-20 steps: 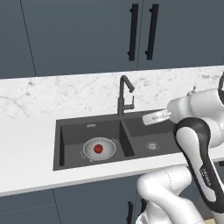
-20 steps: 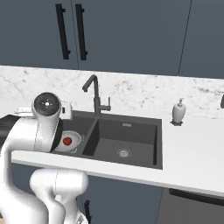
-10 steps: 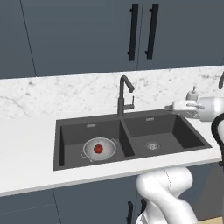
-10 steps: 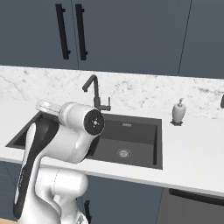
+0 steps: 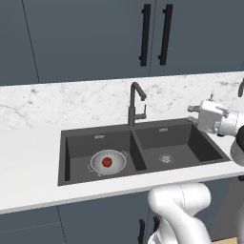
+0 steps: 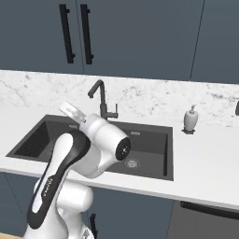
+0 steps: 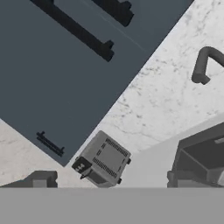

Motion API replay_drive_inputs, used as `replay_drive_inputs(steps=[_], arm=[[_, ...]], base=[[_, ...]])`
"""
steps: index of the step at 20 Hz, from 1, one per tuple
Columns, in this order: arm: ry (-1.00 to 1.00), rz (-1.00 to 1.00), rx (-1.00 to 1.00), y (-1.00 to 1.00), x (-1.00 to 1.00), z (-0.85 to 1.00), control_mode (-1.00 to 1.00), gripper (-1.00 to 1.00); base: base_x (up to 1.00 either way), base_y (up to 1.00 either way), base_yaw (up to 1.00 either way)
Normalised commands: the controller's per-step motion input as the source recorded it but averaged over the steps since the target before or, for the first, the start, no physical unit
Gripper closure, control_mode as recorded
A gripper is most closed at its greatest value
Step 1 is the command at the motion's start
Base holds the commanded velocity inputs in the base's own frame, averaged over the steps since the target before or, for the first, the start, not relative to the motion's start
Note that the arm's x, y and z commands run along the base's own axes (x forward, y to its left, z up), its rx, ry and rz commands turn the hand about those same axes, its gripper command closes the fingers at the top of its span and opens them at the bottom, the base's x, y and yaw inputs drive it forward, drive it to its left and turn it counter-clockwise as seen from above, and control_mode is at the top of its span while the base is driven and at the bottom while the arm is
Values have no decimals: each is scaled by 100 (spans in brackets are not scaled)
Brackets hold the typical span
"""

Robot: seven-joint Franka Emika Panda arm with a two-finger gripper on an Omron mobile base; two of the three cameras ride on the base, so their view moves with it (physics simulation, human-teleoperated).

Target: Put the colander in the sink, put the apple in the colander, and turn on the sink faucet and pour water over the colander.

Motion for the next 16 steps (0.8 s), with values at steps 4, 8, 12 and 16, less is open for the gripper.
replay_drive_inputs(steps=[4,8,12,16], arm=[[12,0,21,-14,52,0,-100,-100],[10,0,16,-13,32,0,-100,-100],[7,0,5,0,15,0,-100,-100],[9,0,0,0,27,0,-100,-100]], base=[[0,0,0],[0,0,0],[0,0,0],[0,0,0]])
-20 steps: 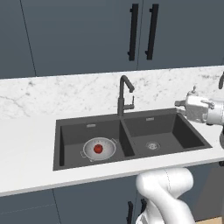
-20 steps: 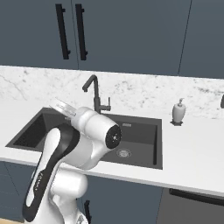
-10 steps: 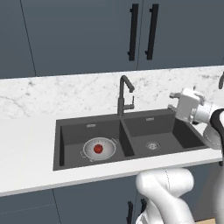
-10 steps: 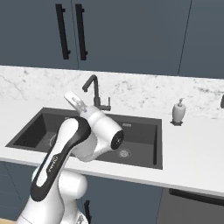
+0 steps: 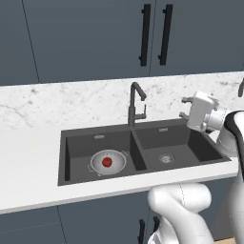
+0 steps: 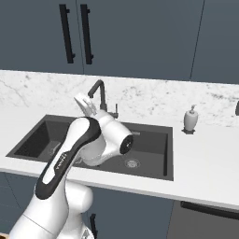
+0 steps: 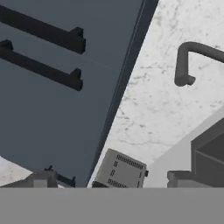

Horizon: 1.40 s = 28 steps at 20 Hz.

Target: Put the colander in the sink, put the apple in the colander, and turn on the sink faucet and pour water over the colander.

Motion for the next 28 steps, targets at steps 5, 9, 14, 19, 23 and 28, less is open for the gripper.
replay_drive_inputs(steps=[5,9,14,19,23,28], arm=[[14,0,0,0,32,-1,-100,-100],[9,0,1,1,28,-2,-100,-100],[4,0,9,5,28,-14,-100,-100],[1,0,6,4,28,-18,-100,-100],[1,0,3,6,24,-19,-100,-100],[5,0,4,0,25,-13,-100,-100]], base=[[0,0,0],[0,0,0],[0,0,0],[0,0,0],[0,0,0],[0,0,0]])
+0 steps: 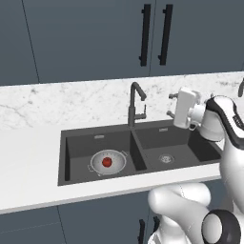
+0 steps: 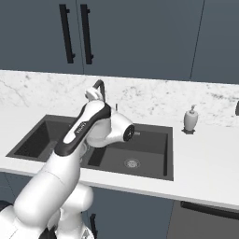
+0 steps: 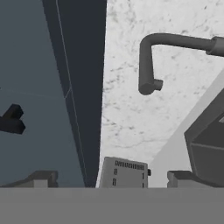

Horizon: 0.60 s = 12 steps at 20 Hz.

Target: Put the colander in the sink, put the apple in the colander, and turn on the sink faucet and pour water over the colander.

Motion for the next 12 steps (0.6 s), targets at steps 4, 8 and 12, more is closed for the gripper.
replay_drive_inputs(steps=[4,8,12], arm=[[8,0,7,0,25,-1,-100,-100],[14,0,3,9,26,-5,-100,-100],[18,0,5,10,41,-12,-100,-100]], base=[[0,0,0],[0,0,0],[0,0,0]])
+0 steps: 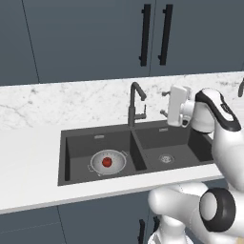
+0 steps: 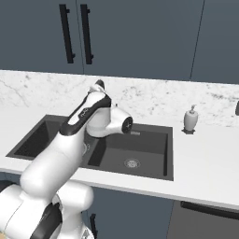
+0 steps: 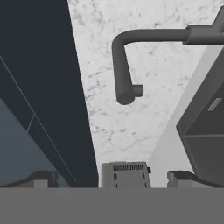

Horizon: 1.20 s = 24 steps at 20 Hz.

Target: Put the colander in the sink, put the apple in the colander, and turn on the sink faucet and pour water over the colander.

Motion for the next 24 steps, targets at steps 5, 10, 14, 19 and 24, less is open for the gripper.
replay_drive_inputs(steps=[5,10,14,19,24], arm=[[12,0,6,1,39,-7,-100,-100],[8,2,10,2,30,-10,-100,-100],[2,6,5,12,22,-16,-100,-100],[0,7,1,11,19,-15,-100,-100],[0,8,0,2,13,-2,-100,-100]], base=[[0,0,0],[0,0,0],[0,0,0],[0,0,0],[0,0,0]])
